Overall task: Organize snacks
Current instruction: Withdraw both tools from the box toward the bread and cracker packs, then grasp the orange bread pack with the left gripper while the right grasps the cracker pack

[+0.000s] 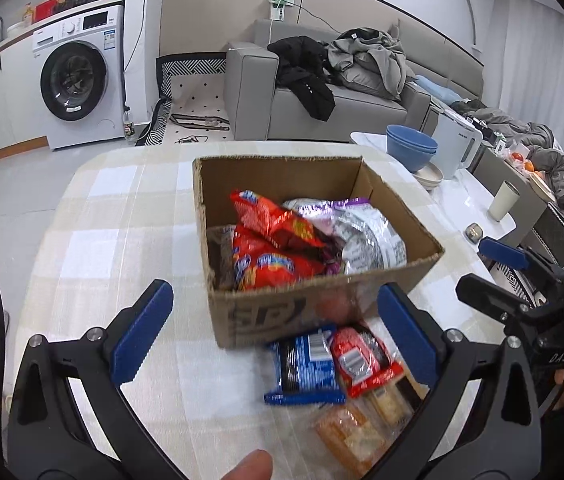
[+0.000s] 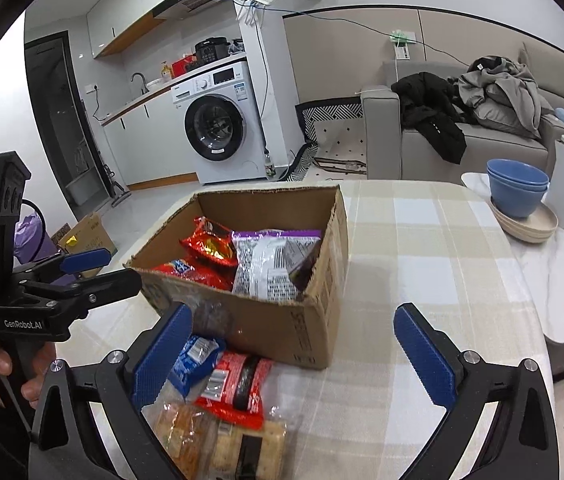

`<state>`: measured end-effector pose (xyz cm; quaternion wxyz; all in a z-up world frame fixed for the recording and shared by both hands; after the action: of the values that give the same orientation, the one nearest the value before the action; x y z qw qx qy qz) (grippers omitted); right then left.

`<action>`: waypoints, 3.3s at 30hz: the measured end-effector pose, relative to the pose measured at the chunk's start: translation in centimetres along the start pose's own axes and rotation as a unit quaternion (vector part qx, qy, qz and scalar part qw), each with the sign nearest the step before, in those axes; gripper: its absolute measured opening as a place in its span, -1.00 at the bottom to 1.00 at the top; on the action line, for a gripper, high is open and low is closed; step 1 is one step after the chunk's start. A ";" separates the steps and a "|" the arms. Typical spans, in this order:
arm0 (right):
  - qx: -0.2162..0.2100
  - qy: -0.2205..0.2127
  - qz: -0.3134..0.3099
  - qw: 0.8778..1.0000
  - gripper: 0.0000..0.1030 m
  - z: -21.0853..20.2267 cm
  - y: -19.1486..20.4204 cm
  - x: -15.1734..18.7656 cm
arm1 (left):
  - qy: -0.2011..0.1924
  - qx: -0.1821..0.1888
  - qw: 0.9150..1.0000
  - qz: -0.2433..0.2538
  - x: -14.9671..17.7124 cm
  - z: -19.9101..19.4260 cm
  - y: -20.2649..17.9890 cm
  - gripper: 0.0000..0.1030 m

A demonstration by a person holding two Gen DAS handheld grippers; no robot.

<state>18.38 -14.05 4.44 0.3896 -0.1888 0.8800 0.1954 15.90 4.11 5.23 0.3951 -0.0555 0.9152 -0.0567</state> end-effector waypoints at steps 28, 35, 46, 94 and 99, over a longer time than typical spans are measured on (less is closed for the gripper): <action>0.008 0.093 0.016 0.996 0.99 0.4 -0.2 7.4 | 0.070 -0.010 0.997 -0.023 7.1 0.5 0.2 0.97; 0.011 0.111 0.012 0.994 0.99 0.8 0.0 9.0 | 0.095 0.003 0.995 -0.025 9.1 0.9 -1.1 0.97; 0.016 0.116 0.025 0.993 0.99 0.6 -1.0 10.2 | 0.131 0.025 0.991 -0.016 11.7 2.6 -4.3 0.97; 0.055 0.157 -0.029 0.986 0.99 4.0 0.9 11.9 | 0.146 -0.013 0.989 0.017 14.7 5.3 -5.5 0.84; 0.052 0.158 -0.040 0.985 0.99 4.2 1.0 11.8 | 0.147 -0.022 0.988 0.035 14.7 5.3 -6.0 0.77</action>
<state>13.09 -13.24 -6.90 0.2626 -0.2319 0.9312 0.1011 10.11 -4.32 -8.07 0.2563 -0.0229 0.9659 -0.0303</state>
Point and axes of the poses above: each gripper's, at about its wrist camera, not at the fingertips, and z roughly the way its jaws point, y to its left, x to its underside, the point moved 2 cm from there along z, roughly the way its jaws point, and after that the axes turned 1 degree about -x, right-handed, at the moved point
